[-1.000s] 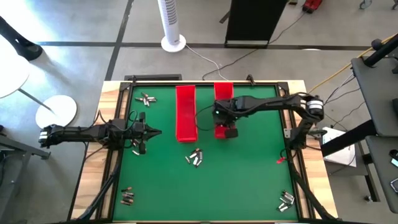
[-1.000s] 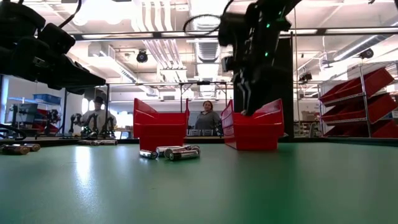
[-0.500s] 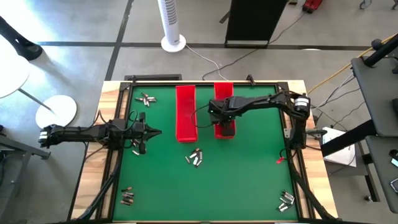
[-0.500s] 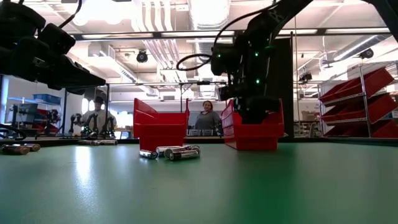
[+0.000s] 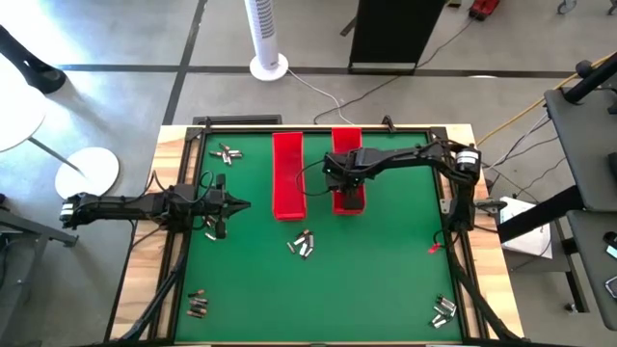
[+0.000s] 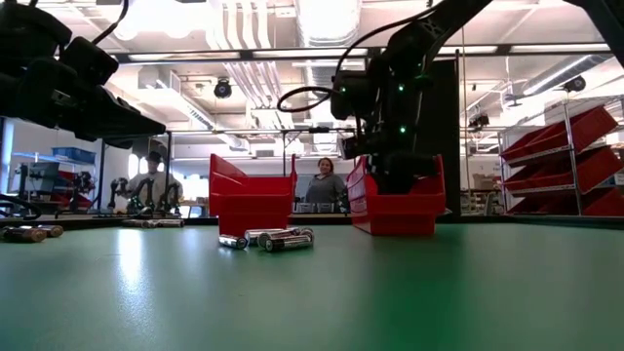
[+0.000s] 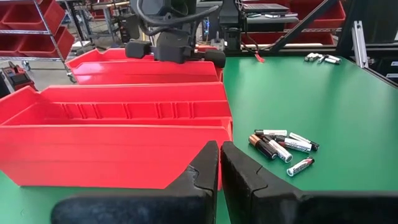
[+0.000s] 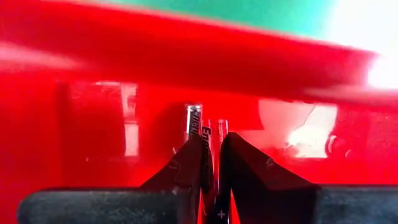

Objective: Sort batteries
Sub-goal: Put the silver battery into the right red bin

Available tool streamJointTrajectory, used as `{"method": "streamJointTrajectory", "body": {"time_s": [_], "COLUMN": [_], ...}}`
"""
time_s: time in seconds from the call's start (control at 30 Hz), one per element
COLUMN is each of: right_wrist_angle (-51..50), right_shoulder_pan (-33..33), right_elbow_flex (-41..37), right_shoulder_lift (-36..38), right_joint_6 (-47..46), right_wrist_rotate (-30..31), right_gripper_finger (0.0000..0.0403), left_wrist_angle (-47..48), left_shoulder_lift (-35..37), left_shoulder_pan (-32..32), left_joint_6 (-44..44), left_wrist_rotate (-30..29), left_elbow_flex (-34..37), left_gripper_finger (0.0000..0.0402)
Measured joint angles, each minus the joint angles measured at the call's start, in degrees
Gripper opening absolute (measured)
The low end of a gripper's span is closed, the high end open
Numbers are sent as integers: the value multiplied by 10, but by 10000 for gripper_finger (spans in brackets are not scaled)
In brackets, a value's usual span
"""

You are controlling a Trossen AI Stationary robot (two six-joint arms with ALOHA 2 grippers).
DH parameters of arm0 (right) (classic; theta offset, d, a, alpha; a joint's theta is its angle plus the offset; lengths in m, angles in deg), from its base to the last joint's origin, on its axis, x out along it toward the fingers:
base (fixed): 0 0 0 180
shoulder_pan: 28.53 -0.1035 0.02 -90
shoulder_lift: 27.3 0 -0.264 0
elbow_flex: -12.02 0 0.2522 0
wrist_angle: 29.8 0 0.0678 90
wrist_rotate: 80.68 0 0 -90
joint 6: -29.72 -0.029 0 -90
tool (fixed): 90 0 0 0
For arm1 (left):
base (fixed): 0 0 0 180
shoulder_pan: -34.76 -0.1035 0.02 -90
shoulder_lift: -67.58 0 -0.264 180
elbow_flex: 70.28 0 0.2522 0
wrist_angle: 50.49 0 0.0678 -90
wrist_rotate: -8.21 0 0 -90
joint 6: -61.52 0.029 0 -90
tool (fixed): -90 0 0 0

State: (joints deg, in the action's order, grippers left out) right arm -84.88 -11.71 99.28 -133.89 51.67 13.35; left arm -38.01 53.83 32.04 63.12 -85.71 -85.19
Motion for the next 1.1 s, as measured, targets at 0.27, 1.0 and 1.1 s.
{"method": "streamJointTrajectory", "body": {"time_s": [0.27,1.0,1.1], "right_wrist_angle": [16,24,22], "right_shoulder_pan": [6,8,8], "right_elbow_flex": [-2,-22,-23], "right_shoulder_lift": [11,-4,-4], "right_joint_6": [-9,-3,-4], "right_wrist_rotate": [-30,-35,-32], "right_gripper_finger": [54,96,100], "left_wrist_angle": [0,0,0], "left_shoulder_lift": [-1,-3,-3], "left_shoulder_pan": [0,0,0], "left_joint_6": [0,0,0], "left_wrist_rotate": [0,0,0], "left_elbow_flex": [0,0,0], "left_gripper_finger": [0,0,0]}}
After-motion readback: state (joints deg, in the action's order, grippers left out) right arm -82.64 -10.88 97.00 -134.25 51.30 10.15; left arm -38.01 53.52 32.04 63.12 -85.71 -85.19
